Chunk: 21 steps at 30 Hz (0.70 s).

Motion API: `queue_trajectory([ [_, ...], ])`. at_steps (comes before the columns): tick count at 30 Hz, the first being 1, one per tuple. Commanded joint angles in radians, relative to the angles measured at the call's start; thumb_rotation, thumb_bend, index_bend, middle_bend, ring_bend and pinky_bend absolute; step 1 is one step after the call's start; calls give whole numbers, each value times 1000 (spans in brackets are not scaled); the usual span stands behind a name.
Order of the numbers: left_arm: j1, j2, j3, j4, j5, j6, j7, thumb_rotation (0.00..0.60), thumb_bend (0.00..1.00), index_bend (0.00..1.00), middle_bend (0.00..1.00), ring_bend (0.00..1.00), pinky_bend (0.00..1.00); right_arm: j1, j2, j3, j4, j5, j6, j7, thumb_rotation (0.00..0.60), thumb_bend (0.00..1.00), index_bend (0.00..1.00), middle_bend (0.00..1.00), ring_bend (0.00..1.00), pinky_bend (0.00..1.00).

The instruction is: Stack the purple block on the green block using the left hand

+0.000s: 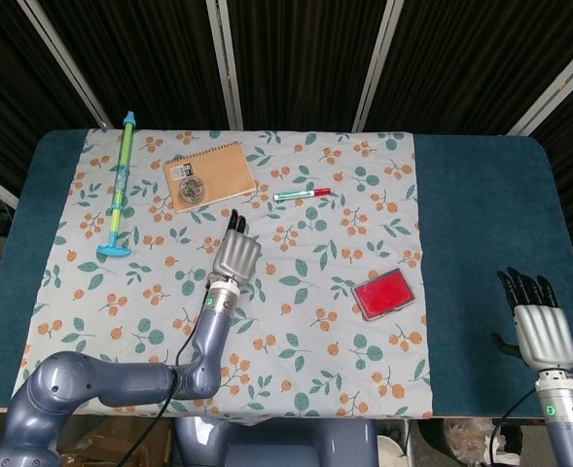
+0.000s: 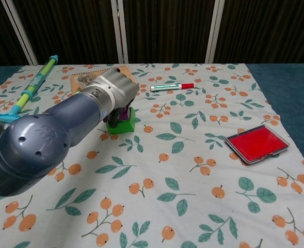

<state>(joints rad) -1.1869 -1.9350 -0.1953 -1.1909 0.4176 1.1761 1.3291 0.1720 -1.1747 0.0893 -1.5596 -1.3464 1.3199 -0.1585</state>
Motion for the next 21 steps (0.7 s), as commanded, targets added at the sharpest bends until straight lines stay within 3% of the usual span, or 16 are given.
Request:
queue_trajectory([
  [1, 4, -7, 2, 7, -4, 4, 10, 600, 298, 509, 562, 104, 0, 0, 0, 0, -1, -1, 1, 1, 600, 223, 36, 64, 97, 0],
  [14, 11, -7, -13, 2, 55, 21, 12, 600, 298, 471, 543, 96, 0, 2, 1, -1, -5, -2, -2, -2, 600, 223, 36, 64, 97, 0],
  [21, 24, 14, -15, -25, 130, 43, -24, 600, 292, 340, 432, 63, 0, 5, 7, 2, -9, -4, -2, 4, 600, 223, 36, 64, 97, 0],
])
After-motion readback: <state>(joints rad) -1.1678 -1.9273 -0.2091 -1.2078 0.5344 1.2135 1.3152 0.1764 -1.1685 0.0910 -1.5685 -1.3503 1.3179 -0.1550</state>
